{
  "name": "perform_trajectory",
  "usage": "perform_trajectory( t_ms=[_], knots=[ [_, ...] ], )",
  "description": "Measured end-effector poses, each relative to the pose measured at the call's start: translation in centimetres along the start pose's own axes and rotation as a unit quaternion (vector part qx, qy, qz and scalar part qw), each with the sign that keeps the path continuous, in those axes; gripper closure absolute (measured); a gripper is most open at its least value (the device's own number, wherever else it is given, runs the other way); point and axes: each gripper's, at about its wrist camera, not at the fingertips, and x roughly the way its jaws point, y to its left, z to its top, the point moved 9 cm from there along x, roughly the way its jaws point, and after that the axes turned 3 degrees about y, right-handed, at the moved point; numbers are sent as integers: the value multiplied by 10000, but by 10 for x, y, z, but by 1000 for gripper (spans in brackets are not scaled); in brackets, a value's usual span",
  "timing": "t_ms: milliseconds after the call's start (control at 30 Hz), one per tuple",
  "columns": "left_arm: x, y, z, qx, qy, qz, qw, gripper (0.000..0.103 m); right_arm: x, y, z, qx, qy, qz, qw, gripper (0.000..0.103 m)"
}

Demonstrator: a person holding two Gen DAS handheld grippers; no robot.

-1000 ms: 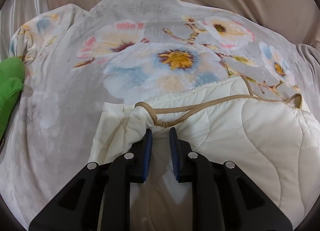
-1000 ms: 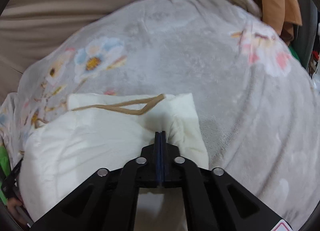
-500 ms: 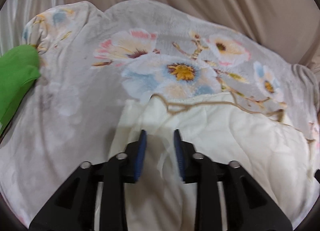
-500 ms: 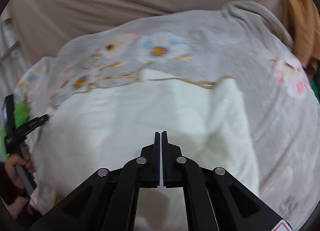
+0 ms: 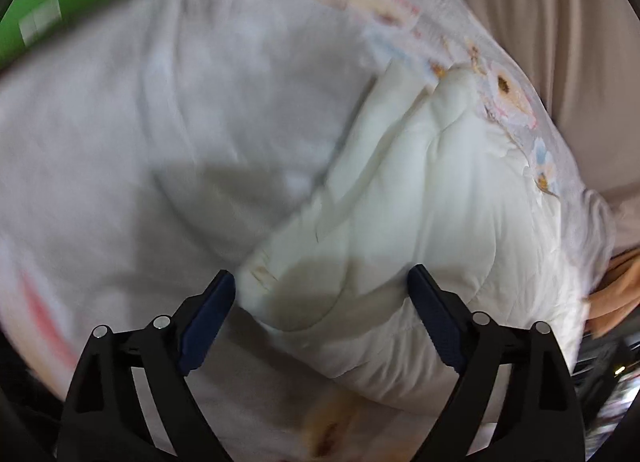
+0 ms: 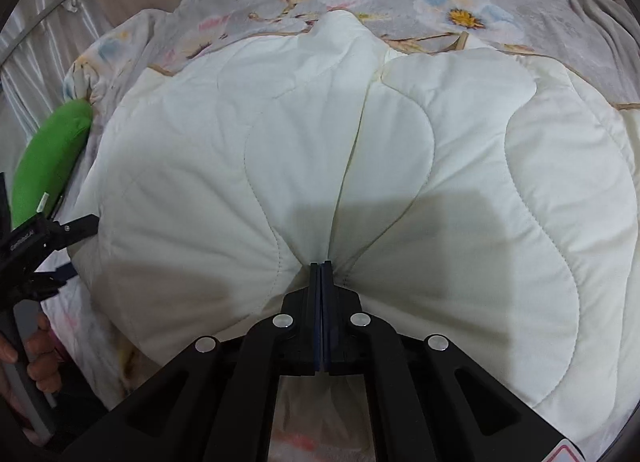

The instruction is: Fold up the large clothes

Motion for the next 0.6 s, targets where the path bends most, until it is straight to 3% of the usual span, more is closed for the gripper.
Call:
perform_trajectory(
  t_ms=[67,133,200,300,400,500,600],
  knots=[
    [8,3,0,-329,54,-209,9992,15,1,-1,-1,30,4,11,10000,103],
    [6,-5,1,-311,32,-348,9989,25,-3,0,-1,89,23,60,9999,103],
    [-2,-12,3,-278,7,-527,9982,54,-14,-3,2,298,-49,236,9993,101],
    [-32,-32,8,-115,-172,-1037,9944,74,-44,-5,0,496,-313,511,9970,100],
    [-66,-66,6,324,-393,-1348,9896,79,-40,-4,-11,431,-62,582,9974,100],
    [-97,-122,-13,963,-475,-1748,9787,82,-16,-6,-22,480,131,588,9970,101],
    [-115,-188,-41,1804,-365,-2103,9602,83,-3,-11,-22,664,125,839,9942,101]
  ],
)
